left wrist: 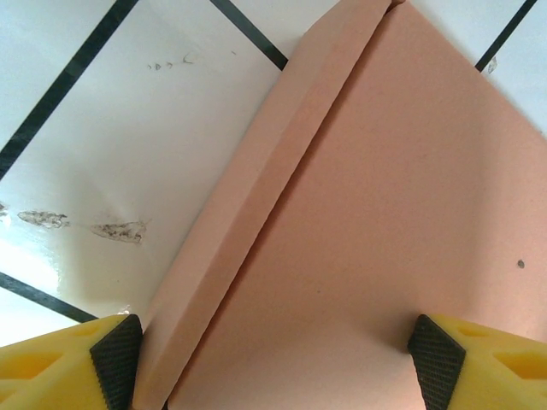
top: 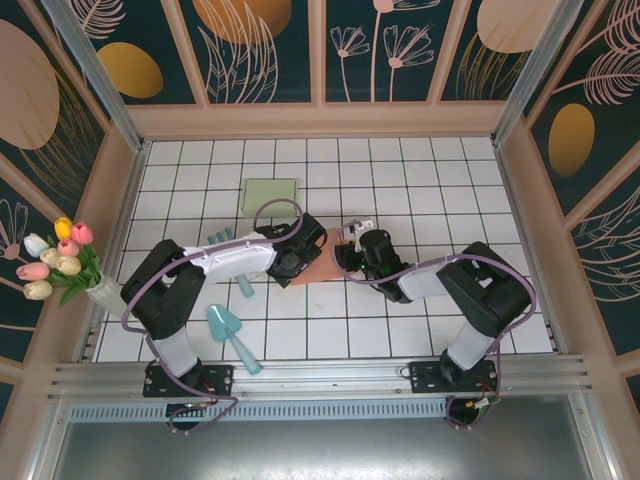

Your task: Fold the paper box

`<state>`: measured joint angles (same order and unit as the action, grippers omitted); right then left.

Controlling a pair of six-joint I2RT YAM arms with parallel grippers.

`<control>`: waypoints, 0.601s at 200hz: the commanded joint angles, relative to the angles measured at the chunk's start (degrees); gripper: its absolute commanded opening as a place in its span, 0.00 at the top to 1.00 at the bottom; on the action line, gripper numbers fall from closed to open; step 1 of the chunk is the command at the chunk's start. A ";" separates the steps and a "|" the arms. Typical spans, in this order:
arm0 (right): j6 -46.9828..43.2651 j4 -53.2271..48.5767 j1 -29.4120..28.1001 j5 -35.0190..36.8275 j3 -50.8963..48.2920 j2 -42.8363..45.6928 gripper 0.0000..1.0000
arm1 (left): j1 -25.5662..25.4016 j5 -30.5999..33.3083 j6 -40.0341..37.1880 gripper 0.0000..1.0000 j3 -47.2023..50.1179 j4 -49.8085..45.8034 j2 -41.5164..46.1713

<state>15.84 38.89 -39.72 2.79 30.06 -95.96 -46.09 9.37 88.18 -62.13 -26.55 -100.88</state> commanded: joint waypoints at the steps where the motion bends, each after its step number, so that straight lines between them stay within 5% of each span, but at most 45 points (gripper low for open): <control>1: 0.25 -10.88 -0.35 -1.08 -3.39 -3.44 0.51 | -0.04 -1.21 -0.14 0.18 2.59 2.39 -2.39; 120: 5.46 -15.59 -2.20 0.30 -4.84 8.90 0.50 | 2.20 -1.98 -1.58 0.18 7.37 4.93 -3.02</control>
<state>18.87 34.92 -40.14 3.03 27.55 -90.78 -44.88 7.90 86.19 -58.98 -20.78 -100.01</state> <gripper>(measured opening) 0.499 0.821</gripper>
